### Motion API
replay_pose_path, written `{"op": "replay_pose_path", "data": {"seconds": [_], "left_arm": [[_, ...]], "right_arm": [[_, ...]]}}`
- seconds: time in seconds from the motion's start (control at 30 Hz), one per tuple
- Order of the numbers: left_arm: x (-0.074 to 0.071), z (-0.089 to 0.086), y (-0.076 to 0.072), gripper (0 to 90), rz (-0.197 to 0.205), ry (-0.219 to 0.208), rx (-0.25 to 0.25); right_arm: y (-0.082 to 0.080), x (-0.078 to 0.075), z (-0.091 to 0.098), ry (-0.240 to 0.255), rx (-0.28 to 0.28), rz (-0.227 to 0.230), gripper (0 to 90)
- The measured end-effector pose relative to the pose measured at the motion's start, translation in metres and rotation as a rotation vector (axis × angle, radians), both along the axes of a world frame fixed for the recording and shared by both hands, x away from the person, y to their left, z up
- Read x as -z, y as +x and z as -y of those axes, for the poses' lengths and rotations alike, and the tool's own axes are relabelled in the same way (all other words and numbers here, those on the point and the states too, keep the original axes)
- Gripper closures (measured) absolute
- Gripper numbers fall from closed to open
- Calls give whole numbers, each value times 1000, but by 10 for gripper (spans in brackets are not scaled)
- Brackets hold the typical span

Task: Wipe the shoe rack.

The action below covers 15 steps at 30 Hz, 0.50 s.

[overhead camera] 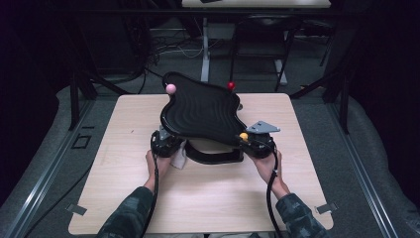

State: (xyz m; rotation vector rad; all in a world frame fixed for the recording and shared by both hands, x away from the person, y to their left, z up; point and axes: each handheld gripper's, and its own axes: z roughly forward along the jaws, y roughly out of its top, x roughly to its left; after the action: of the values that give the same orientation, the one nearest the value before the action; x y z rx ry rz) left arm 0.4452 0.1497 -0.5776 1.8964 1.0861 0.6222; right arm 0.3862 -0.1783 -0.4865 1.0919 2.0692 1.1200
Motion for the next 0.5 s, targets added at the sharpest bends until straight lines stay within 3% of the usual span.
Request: {"op": "replay_pose_path", "data": {"seconds": [0.1,0.27,0.5], "left_arm": [[0,3,-3,827,0,-18,11],[0,10,-11,827,-4,-12,48],[7,29,-33,827,-13,-34,110]], "right_arm": [[0,0,0,0,0,0,596],[0,0,0,0,0,-1,596],[0,0,0,-1,1,-1,596]]}}
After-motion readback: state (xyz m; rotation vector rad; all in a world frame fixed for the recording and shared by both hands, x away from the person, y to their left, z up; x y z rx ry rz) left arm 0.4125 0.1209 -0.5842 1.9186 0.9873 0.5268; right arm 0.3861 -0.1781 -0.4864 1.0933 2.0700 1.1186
